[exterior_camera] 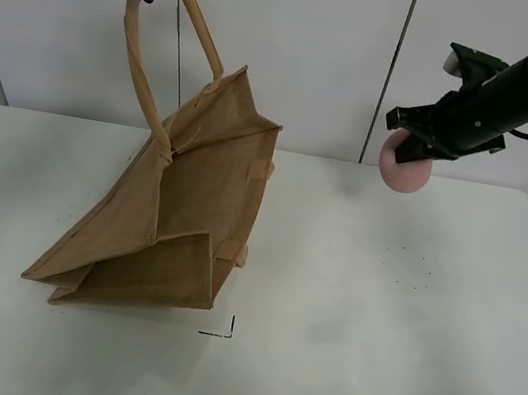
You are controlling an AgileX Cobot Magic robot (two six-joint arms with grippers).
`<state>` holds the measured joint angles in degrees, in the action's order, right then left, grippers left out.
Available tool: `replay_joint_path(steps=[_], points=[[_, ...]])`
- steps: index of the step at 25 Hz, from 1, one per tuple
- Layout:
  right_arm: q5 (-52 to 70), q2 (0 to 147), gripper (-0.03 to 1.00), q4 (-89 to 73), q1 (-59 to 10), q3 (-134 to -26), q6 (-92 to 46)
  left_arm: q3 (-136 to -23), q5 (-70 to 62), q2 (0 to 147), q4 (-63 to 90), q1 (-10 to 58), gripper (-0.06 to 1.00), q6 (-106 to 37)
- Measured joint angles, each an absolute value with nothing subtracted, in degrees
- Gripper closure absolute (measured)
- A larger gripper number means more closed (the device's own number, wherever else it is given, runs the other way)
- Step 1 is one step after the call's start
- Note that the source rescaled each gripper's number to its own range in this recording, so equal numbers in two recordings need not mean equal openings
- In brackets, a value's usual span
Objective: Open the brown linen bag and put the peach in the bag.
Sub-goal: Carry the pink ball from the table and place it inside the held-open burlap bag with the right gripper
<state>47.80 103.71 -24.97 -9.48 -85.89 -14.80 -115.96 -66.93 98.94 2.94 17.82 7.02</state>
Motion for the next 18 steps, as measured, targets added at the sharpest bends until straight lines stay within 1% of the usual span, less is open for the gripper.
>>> replay_joint_path(steps=[3,7,10,14,18], points=[[47.6,103.7,0.97,-29.1,-14.4,-88.6,-15.0,-116.0,-66.9,98.6,2.9,17.8,0.94,7.0],[42.4,103.9,0.97,-31.6,-22.4,-89.4,-15.2,-115.9,-66.9,98.6,2.9,17.8,0.94,7.0],[39.1,106.0,0.97,-32.9,-26.6,-89.5,-15.2,-115.9,-66.9,98.6,2.9,17.8,0.94,7.0],[35.5,111.7,0.97,-35.1,-30.3,-89.5,-16.9,-115.9,-66.9,98.6,2.9,17.8,0.94,6.9],[29.8,117.0,0.97,-39.2,-32.5,-89.5,-20.4,-115.9,-66.9,98.6,2.9,17.8,0.94,6.8]])
